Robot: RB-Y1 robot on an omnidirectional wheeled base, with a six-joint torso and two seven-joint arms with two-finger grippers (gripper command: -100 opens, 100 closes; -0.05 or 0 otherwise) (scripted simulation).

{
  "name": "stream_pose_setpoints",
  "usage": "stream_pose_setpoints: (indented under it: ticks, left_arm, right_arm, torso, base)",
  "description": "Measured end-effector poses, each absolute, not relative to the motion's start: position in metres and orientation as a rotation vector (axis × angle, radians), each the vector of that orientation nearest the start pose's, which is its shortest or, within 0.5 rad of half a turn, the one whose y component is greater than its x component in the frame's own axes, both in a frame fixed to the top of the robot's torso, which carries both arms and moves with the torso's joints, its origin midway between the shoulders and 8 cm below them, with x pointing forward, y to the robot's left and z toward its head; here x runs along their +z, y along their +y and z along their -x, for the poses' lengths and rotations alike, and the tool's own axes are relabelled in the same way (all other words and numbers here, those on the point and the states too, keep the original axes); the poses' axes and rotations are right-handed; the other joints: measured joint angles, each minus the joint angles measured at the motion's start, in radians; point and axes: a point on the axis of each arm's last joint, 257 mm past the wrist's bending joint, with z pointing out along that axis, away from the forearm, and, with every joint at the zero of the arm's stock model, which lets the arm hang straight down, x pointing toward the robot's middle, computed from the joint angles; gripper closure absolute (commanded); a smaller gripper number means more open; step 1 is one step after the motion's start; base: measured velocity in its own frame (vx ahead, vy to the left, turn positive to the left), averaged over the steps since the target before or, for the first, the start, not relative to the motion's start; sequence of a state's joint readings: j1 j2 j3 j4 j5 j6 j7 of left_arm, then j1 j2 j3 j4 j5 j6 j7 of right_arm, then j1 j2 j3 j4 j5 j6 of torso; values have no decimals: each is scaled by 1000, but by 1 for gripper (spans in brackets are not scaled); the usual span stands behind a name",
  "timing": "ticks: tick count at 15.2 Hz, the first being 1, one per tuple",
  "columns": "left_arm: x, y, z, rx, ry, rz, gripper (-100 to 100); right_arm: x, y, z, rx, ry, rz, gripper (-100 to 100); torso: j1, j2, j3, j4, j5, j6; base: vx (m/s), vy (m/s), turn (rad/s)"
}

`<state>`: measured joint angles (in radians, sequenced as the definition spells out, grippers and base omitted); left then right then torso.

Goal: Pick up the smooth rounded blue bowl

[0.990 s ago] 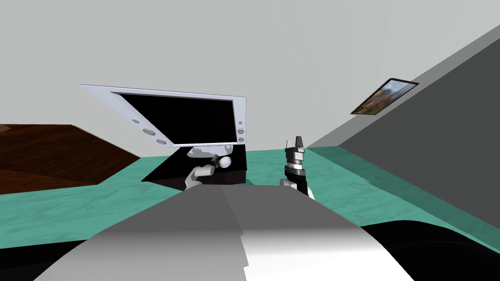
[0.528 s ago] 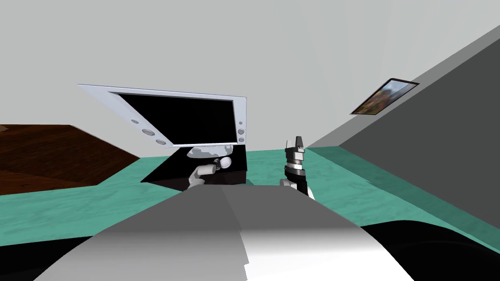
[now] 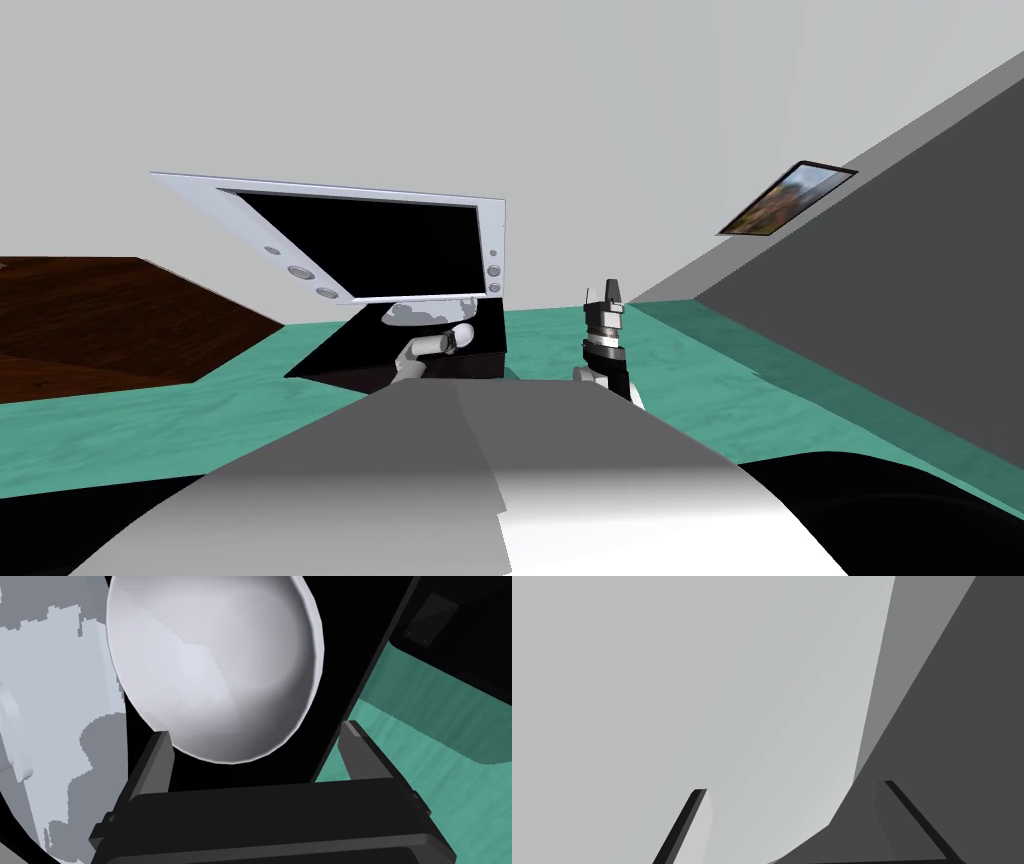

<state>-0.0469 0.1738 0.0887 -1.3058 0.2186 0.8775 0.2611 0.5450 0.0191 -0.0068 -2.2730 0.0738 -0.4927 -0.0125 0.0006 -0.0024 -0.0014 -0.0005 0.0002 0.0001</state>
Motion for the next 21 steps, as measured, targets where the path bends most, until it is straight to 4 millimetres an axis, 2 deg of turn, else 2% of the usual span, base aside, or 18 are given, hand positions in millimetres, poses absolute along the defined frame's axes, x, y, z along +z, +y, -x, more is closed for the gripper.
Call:
stream_pose_setpoints:
  ticks: [11,18,19,21]
  left_arm:
    - [-527,271,-377,-427,1616,2541,-100]
    - [-547,265,-367,-422,1619,2548,-100]
    - [-547,265,-367,-424,1618,2546,100]
    - [-546,265,-369,-428,1617,2542,100]
  right_arm:
    - [5,-281,-344,1232,674,-673,0]
    - [5,-281,-344,1232,674,-673,0]
    - [5,-281,-344,1232,674,-673,0]
    - [5,-281,-344,1232,674,-673,0]
  torso:
    - [-1,1,0,0,0,0]
    - [-1,2,1,0,0,0]
    - [-1,2,1,0,0,0]
    - [-1,3,1,0,0,0]
  base:
    - [26,6,-5]
    - [3,-4,10]
    - [0,0,0]
    - [0,0,0]
